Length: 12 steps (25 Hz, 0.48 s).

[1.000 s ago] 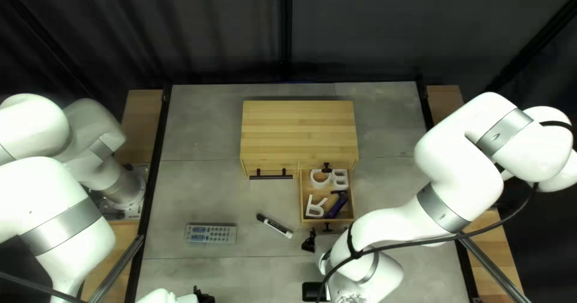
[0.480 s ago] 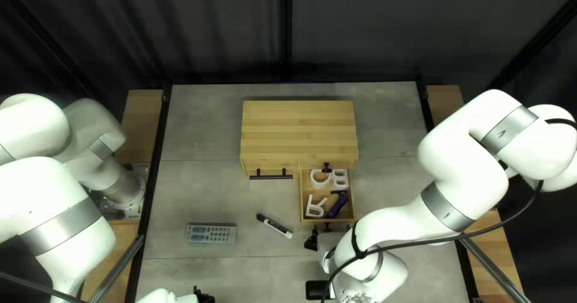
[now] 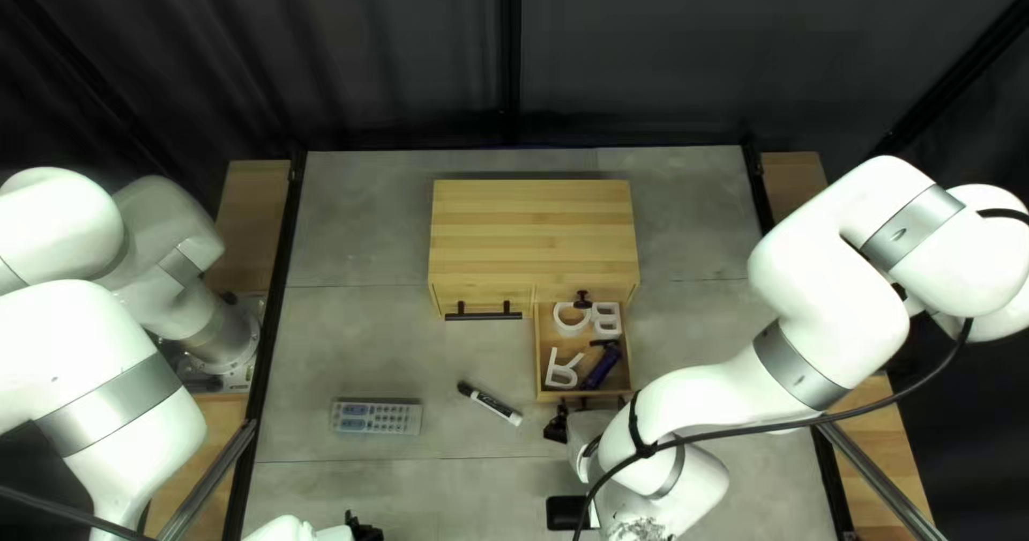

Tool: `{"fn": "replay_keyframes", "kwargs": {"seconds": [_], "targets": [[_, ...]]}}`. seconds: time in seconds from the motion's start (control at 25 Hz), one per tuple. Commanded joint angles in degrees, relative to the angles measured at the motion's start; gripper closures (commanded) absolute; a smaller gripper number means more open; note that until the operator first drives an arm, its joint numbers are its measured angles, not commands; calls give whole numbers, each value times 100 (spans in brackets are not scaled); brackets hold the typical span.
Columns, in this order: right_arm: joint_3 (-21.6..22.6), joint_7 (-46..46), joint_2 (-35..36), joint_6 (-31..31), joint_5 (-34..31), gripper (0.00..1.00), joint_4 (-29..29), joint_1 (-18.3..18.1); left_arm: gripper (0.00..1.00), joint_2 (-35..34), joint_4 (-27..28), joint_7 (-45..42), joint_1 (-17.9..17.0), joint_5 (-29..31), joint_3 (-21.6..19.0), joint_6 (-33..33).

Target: Open drawers and place objects into drawer and close

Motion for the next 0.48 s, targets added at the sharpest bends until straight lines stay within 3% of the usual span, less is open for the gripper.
{"fn": "replay_keyframes", "kwargs": {"seconds": [0.04,0.48], "targets": [[-5,9,-43,-11,-16,0,-56,-6,0,0,0,0,0,0,0,0],[-17,28,-141,-22,-52,0,-175,-14,0,0,0,0,0,0,0,0]]}}
